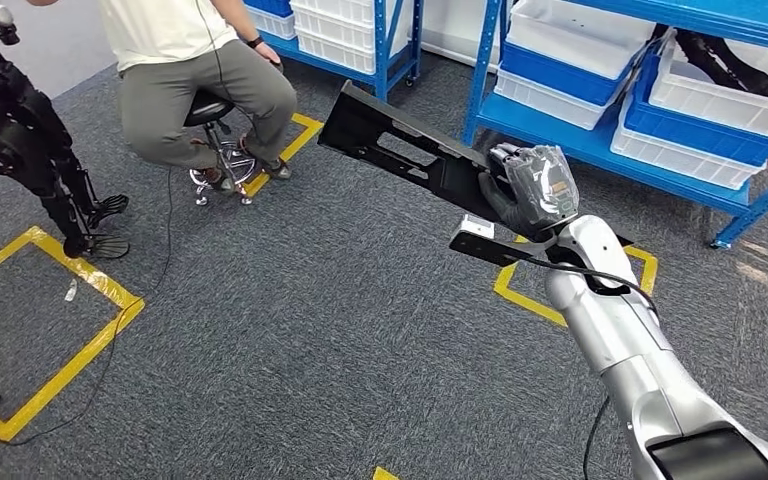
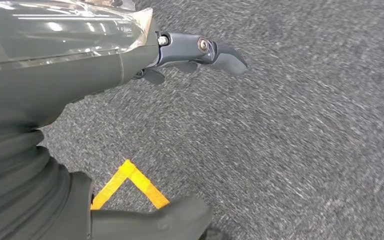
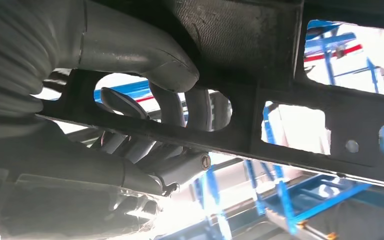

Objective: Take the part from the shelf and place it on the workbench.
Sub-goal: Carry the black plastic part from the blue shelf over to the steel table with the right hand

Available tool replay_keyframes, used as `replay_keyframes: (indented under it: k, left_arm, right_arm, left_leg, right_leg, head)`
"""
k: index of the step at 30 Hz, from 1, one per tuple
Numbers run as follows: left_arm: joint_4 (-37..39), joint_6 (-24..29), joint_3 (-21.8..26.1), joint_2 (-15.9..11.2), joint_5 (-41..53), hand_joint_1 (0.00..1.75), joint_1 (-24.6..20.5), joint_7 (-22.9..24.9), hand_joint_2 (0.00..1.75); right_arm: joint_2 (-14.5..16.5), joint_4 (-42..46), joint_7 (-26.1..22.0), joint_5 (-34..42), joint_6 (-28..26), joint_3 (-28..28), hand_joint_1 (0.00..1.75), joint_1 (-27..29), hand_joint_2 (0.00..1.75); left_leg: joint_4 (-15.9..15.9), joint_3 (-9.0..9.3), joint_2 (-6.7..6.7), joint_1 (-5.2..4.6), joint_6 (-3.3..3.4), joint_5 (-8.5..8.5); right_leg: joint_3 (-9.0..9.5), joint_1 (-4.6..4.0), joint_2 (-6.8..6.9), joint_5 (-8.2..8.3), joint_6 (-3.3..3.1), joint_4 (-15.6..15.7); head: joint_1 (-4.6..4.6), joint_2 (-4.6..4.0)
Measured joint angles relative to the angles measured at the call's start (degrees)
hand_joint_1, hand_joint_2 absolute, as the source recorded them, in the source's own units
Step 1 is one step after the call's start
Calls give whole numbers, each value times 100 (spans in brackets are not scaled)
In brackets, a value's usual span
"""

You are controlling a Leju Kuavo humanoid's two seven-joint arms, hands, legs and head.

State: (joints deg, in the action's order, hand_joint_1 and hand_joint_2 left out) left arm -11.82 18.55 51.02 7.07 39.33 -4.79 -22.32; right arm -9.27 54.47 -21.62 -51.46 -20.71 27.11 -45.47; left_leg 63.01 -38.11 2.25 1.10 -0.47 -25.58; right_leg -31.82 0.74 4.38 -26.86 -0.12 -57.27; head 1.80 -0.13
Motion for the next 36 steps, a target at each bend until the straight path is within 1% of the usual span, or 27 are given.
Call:
replay_keyframes:
  k: [1, 2, 4, 5, 6, 7, 9, 10, 11, 12, 13, 14, 15, 16, 17, 18, 20, 21, 22, 23, 24, 25, 26, 27, 29, 31, 36]
  left_arm:
    - [0, -7, 0, 0, 15, 0, -6, -1, 175]
    - [0, -15, 0, 0, 32, 0, -10, -1, 175]
    - [0, -29, 0, 0, 59, 0, -12, -1, 175]
    - [0, -31, -1, 2, 68, 0, -9, 0, 175]
    - [0, -32, -1, 4, 74, 0, -10, 2, 175]
    - [0, -32, 0, 6, 75, 0, -12, 4, 175]
    - [0, -32, 1, 5, 77, 0, -20, 9, 175]
    - [0, -32, 1, 3, 77, 0, -22, 10, 175]
    - [0, -32, 1, 2, 78, 0, -21, 13, 175]
    - [0, -34, 1, 3, 78, 0, -18, 15, 175]
    - [0, -36, 2, 7, 79, 0, -15, 18, 175]
    - [0, -37, 1, 10, 81, 0, -14, 20, 175]
    - [0, -38, 1, 13, 84, 0, -15, 21, 175]
    - [0, -38, 1, 14, 85, 0, -17, 22, 175]
    - [0, -38, 1, 14, 86, 0, -17, 25, 175]
    - [0, -37, 1, 12, 86, 0, -13, 29, 175]
    - [1, -34, 2, 5, 87, 0, 3, 43, 175]
    - [2, -33, 2, 4, 89, 0, 9, 49, 175]
    - [3, -32, 2, 3, 91, 0, 9, 53, 175]
    - [4, -31, 2, 4, 93, 0, 4, 54, 175]
    - [4, -31, 1, 8, 95, 0, -2, 55, 175]
    - [5, -30, 1, 10, 97, 0, -8, 56, 175]
    - [7, -30, 0, 11, 99, 0, -10, 59, 175]
    - [9, -30, 0, 13, 101, 0, -10, 63, 175]
    - [13, -30, 1, 13, 112, 0, -10, 72, 175]
    - [13, -30, 2, 12, 121, 0, -10, 74, 175]
    - [13, -30, 2, 11, 122, 0, -10, 75, 175]
  right_arm:
    - [-22, 31, 4, -2, -3, -4, 175, 14, 175]
    - [-43, 58, 7, -2, -5, -7, 175, 29, 175]
    - [-79, 112, 11, -2, -11, -11, 175, 69, 175]
    - [-94, 140, 11, 0, -15, -13, 175, 94, 175]
    - [-112, 167, 11, 1, -19, -16, 175, 119, 175]
    - [-141, 188, 11, 3, -25, -21, 175, 142, 175]
    - [-208, 206, 11, 5, -37, -30, 175, 205, 175]
    - [-244, 209, 11, 4, -41, -33, 175, 247, 175]
    - [-269, 210, 11, 3, -43, -35, 175, 292, 175]
    - [-284, 212, 11, 1, -45, -36, 175, 329, 175]
    - [-294, 215, 12, -2, -49, -36, 175, 353, 175]
    - [-297, 220, 12, -4, -55, -37, 175, 363, 175]
    - [-302, 226, 11, -8, -65, -37, 175, 366, 175]
    - [-306, 231, 10, -14, -78, -37, 175, 366, 175]
    - [-309, 234, 9, -21, -89, -36, 175, 369, 175]
    - [-306, 235, 7, -27, -98, -34, 175, 371, 175]
    - [-288, 235, 1, -37, -104, -29, 175, 366, 175]
    - [-276, 235, -3, -39, -107, -27, 175, 357, 175]
    - [-270, 235, -8, -40, -110, -25, 175, 349, 175]
    - [-267, 235, -10, -39, -112, -24, 175, 344, 175]
    - [-267, 236, -13, -39, -115, -23, 175, 345, 175]
    - [-270, 235, -15, -40, -116, -22, 175, 349, 175]
    - [-273, 235, -19, -40, -116, -20, 175, 352, 175]
    - [-274, 234, -26, -40, -116, -19, 175, 354, 175]
    - [-274, 233, -46, -39, -116, -16, 175, 350, 175]
    - [-273, 233, -57, -39, -115, -16, 175, 346, 175]
    - [-273, 233, -57, -39, -115, -16, 175, 346, 175]
  left_leg:
    - [-284, 151, 82, -15, 26, 82]
    - [-447, 233, 127, -35, 57, 114]
    - [-493, 224, 7, -72, 134, 123]
    - [-519, 232, -57, -73, 178, 144]
    - [-550, 241, -119, -69, 228, 173]
    - [-580, 251, -177, -57, 272, 202]
    - [-599, 247, -304, -45, 320, 231]
    - [-598, 243, -380, -47, 326, 234]
    - [-596, 240, -461, -48, 326, 236]
    - [-593, 239, -542, -48, 322, 240]
    - [-588, 240, -618, -46, 316, 244]
    - [-579, 239, -689, -43, 304, 247]
    - [-560, 230, -760, -47, 281, 247]
    - [-539, 217, -824, -54, 252, 245]
    - [-527, 197, -882, -63, 217, 248]
    - [-523, 176, -932, -67, 181, 256]
    - [-532, 131, -988, -49, 123, 279]
    - [-469, 92, -902, -45, 99, 236]
    - [-309, 12, -761, -43, 77, 130]
    - [-29, -115, -583, -42, 59, -37]
    - [353, -292, -415, -46, 38, -239]
    - [746, -476, -329, -40, 23, -412]
    - [1039, -612, -288, -37, 16, -513]
    - [1151, -661, -269, -36, 18, -519]
    - [816, -470, -227, -40, 46, -307]
    - [472, -281, -193, -44, 67, -141]
    - [440, -263, -188, -45, 70, -128]
  right_leg:
    - [2, -21, 52, -14, 26, -3]
    - [4, -43, 105, -27, 53, -4]
    - [20, -69, 222, -40, 121, 12]
    - [13, -65, 225, -61, 155, -4]
    - [-18, -58, 151, -119, 172, -78]
    - [-99, -46, 18, -229, 168, -268]
    - [-429, -13, -287, -562, 119, -975]
    - [-612, -6, -363, -704, 113, -1364]
    - [-738, -2, -398, -776, 130, -1617]
    - [-761, 1, -413, -752, 168, -1653]
    - [-675, 12, -427, -640, 220, -1460]
    - [-499, 36, -473, -475, 277, -1086]
    - [-309, 65, -578, -315, 322, -674]
    - [-156, 81, -656, -190, 333, -350]
    - [-62, 85, -716, -118, 315, -156]
    - [-32, 73, -729, -90, 276, -91]
    - [-25, 69, -613, -55, 183, -87]
    - [-25, 78, -560, -38, 135, -82]
    - [-23, 84, -502, -25, 85, -75]
    - [-23, 77, -445, -20, 45, -71]
    - [-24, 55, -385, -22, 16, -71]
    - [-24, 33, -317, -26, 0, -72]
    - [-25, 16, -247, -30, -5, -72]
    - [-25, 3, -176, -34, -10, -72]
    - [-20, -13, -54, -42, -18, -73]
    - [-17, -20, 2, -46, -21, -73]
    - [-16, -20, 6, -46, -21, -73]
  head:
    - [-13, 0]
    - [-24, 0]
    - [-52, 0]
    - [-51, 0]
    - [-55, 0]
    - [-58, 0]
    - [-69, 0]
    - [-72, 0]
    - [-73, 0]
    - [-75, 0]
    - [-75, 0]
    - [-76, 0]
    - [-78, 0]
    - [-76, 0]
    - [-74, 0]
    - [-72, 0]
    - [-69, 0]
    - [-57, 0]
    - [-38, 0]
    - [-21, 0]
    - [-2, 0]
    - [4, 0]
    - [3, 0]
    - [5, 0]
    - [6, 0]
    - [6, 0]
    - [6, 0]
